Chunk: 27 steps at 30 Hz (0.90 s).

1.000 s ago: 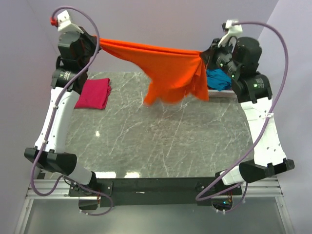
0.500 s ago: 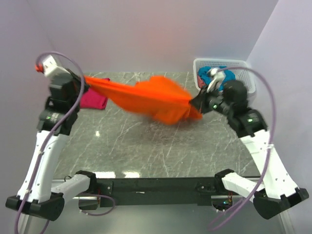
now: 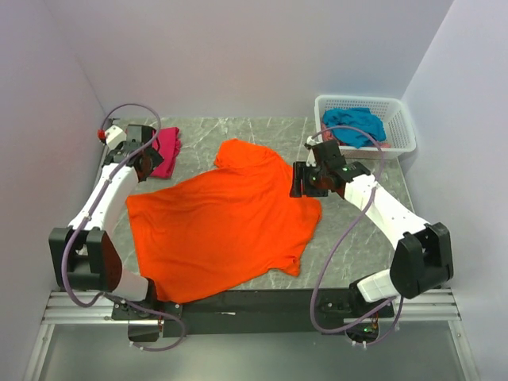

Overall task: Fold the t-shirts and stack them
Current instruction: Flatten the tshirt out

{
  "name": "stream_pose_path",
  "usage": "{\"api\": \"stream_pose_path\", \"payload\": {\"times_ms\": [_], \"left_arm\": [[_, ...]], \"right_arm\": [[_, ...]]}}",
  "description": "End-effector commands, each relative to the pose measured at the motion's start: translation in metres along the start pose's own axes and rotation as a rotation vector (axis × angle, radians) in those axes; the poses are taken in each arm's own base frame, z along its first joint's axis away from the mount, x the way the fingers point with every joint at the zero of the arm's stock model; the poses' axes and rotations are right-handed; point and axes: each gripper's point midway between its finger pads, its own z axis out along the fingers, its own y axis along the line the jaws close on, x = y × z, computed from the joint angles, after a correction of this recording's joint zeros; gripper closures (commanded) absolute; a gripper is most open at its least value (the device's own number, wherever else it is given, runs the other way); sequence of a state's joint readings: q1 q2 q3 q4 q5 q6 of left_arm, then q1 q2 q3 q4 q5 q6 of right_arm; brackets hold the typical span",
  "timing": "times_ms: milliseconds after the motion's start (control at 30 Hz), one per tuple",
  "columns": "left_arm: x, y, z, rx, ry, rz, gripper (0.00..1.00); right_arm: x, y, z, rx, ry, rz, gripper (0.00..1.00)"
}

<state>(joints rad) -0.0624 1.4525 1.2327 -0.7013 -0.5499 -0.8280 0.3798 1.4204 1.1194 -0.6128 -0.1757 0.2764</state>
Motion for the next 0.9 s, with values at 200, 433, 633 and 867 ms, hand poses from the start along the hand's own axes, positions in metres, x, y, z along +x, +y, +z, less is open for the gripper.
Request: {"api": "stream_pose_path", "payload": {"times_ms": [200, 433, 633, 867], "left_arm": [[0.014, -0.004, -0.038, 0.208, 0.035, -0.148, 0.01], [0.074, -0.015, -0.054, 0.432, 0.201, -0.138, 0.01], [0.115, -0.016, -0.050, 0.424, 0.274, -0.073, 0.01], [0.174, -0.027, -0.038, 0.384, 0.365, 0.086, 0.01]], "right_arm": [[0.010, -0.033, 0.018, 0.170, -0.027, 0.110, 0.34], [0.048, -0.070, 0.038, 0.331, 0.050, 0.195, 0.34], [0.073, -0.086, 0.054, 0.397, 0.125, 0.217, 0.38], [0.096, -0.117, 0.055, 0.446, 0.141, 0.326, 0.87]]}}
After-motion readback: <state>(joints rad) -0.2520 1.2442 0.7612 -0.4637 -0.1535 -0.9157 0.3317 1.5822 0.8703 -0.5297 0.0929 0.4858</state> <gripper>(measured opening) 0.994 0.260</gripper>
